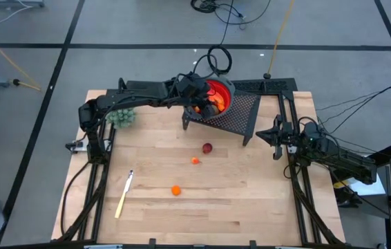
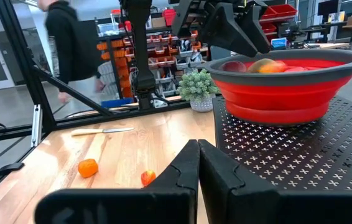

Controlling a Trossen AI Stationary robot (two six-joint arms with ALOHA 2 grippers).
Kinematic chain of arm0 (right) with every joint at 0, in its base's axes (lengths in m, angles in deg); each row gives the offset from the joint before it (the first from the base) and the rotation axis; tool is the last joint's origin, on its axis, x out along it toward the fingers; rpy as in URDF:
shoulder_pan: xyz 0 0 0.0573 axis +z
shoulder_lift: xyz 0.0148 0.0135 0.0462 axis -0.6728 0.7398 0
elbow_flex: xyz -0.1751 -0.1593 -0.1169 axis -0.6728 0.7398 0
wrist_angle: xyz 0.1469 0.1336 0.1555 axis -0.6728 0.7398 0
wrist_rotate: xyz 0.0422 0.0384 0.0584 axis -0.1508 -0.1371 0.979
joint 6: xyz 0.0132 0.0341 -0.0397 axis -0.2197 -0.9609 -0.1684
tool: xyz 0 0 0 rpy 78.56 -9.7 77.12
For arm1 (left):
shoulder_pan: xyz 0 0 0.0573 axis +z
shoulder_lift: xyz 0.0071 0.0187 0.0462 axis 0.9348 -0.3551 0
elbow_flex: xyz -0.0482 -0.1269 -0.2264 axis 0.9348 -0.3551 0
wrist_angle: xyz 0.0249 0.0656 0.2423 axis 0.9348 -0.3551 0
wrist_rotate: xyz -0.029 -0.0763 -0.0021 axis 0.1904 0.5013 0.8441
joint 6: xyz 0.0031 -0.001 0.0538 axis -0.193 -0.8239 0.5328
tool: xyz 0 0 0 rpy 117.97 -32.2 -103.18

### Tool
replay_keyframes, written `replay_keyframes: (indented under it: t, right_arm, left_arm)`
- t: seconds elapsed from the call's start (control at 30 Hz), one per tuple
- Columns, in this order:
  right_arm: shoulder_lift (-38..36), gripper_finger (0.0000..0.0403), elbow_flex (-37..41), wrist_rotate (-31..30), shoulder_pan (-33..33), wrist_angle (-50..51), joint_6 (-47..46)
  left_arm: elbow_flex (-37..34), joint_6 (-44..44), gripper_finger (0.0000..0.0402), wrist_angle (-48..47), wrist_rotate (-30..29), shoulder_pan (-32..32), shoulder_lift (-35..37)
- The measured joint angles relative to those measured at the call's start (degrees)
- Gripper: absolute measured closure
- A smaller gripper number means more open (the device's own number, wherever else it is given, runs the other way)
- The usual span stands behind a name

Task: Pick & Place Fruit
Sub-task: Put the pear into the red strainer bowl on the shelf, then put the orange into the red strainer bowl on the shelf

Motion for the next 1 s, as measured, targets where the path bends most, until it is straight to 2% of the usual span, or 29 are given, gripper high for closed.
replay_keyframes:
  t: [0.2, 0.4, 0.63, 0.83, 1.0]
  right_arm:
    - [0.0, 0.0403, 0.0, 0.0, 0.0, 0.0, 0.0]
    - [0.0, 0.0403, 0.0, 0.0, 0.0, 0.0, 0.0]
    - [0.0, 0.0403, 0.0, 0.0, 0.0, 0.0, 0.0]
    - [0.0, 0.0403, 0.0, 0.0, 0.0, 0.0, 0.0]
    - [0.0, 0.0403, 0.0, 0.0, 0.0, 0.0, 0.0]
  left_arm:
    - [0.0, 0.3, 0.0189, -0.3, 0.0, 0.0, 0.7]
    - [0.0, -2.8, 0.0188, -1.7, 0.5, -1.4, 5.7]
    - [0.0, -10.4, 0.0188, -8.5, 0.9, -6.6, 9.3]
    - [0.0, -17.9, 0.0188, -14.8, 0.9, -12.2, 9.4]
    - [0.0, -24.4, 0.0188, -15.9, 0.9, -16.8, 9.4]
